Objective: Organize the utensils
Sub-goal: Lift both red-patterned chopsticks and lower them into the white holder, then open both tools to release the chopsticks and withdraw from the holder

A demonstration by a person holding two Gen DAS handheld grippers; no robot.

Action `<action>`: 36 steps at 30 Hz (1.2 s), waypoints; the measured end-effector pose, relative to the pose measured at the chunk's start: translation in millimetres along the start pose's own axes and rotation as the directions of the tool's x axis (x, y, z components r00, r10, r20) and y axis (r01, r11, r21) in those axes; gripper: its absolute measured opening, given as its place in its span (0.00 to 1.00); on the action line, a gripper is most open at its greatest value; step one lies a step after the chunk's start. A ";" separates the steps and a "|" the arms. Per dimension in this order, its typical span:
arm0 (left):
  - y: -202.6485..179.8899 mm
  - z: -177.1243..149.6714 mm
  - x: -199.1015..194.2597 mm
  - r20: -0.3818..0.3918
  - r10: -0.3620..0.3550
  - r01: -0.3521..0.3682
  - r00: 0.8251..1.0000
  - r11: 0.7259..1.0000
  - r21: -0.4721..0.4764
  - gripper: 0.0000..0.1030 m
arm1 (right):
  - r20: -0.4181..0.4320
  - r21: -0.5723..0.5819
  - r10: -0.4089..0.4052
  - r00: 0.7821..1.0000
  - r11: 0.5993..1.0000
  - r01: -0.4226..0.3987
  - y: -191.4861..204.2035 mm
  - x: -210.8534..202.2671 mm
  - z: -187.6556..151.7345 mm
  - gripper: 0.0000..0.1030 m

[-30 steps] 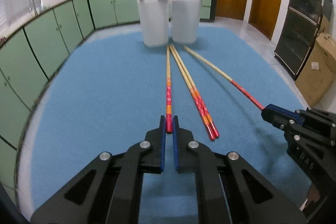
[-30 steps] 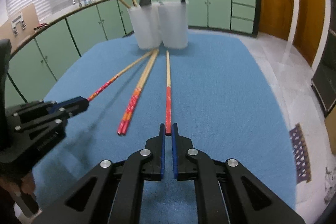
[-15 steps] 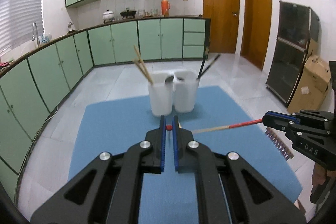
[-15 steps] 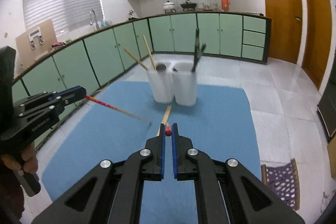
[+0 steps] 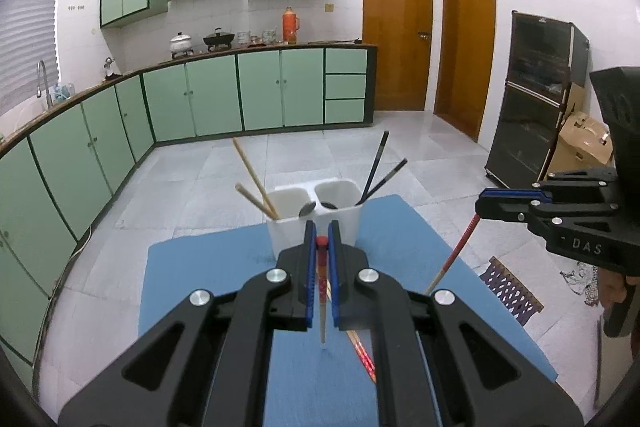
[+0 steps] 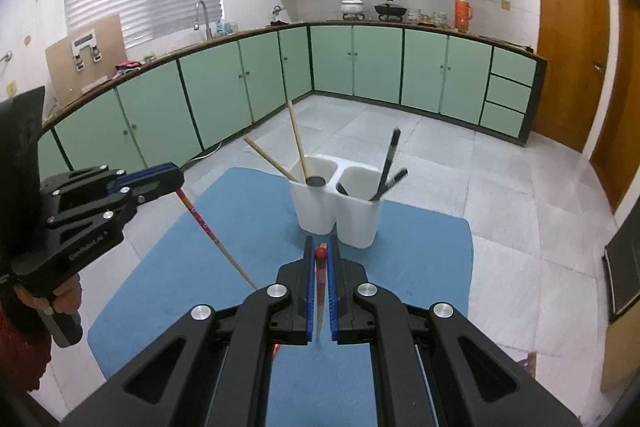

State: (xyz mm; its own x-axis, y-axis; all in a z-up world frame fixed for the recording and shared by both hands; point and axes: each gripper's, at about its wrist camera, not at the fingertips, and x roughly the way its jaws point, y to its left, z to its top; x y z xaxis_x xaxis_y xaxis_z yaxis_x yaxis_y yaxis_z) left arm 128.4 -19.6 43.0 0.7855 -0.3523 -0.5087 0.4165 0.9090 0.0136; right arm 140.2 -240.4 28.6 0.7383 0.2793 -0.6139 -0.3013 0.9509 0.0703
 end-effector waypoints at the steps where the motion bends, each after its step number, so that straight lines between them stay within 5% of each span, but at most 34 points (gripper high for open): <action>1: 0.3 3.7 -0.6 0.007 -0.001 0.001 1.000 1.000 0.003 0.05 | 0.001 -0.005 0.000 1.000 1.000 0.000 0.2 -1.3 3.7 0.05; 15: 8.1 85.0 -14.9 0.199 0.027 -0.029 0.980 1.000 0.007 0.05 | 0.182 -0.042 -0.016 0.983 0.999 0.024 -8.8 -20.7 98.6 0.05; 23: 3.6 125.0 20.9 0.285 0.071 -0.072 0.956 0.997 -0.008 0.05 | 0.245 -0.042 -0.077 0.966 0.995 0.090 -17.2 1.8 150.3 0.05; 36: 26.5 106.6 113.8 0.181 0.088 -0.080 0.979 0.995 -0.055 0.05 | 0.176 -0.006 -0.106 0.979 0.994 0.109 -41.1 85.4 143.4 0.05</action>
State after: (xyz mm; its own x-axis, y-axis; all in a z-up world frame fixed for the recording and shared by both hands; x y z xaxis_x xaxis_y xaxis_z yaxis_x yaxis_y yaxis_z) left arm 277.6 -59.3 77.3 0.8892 -0.3051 -0.3409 0.3270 0.9450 0.0070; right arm 302.2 -236.5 86.0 0.8607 0.1955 -0.4700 -0.2225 0.9749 -0.0020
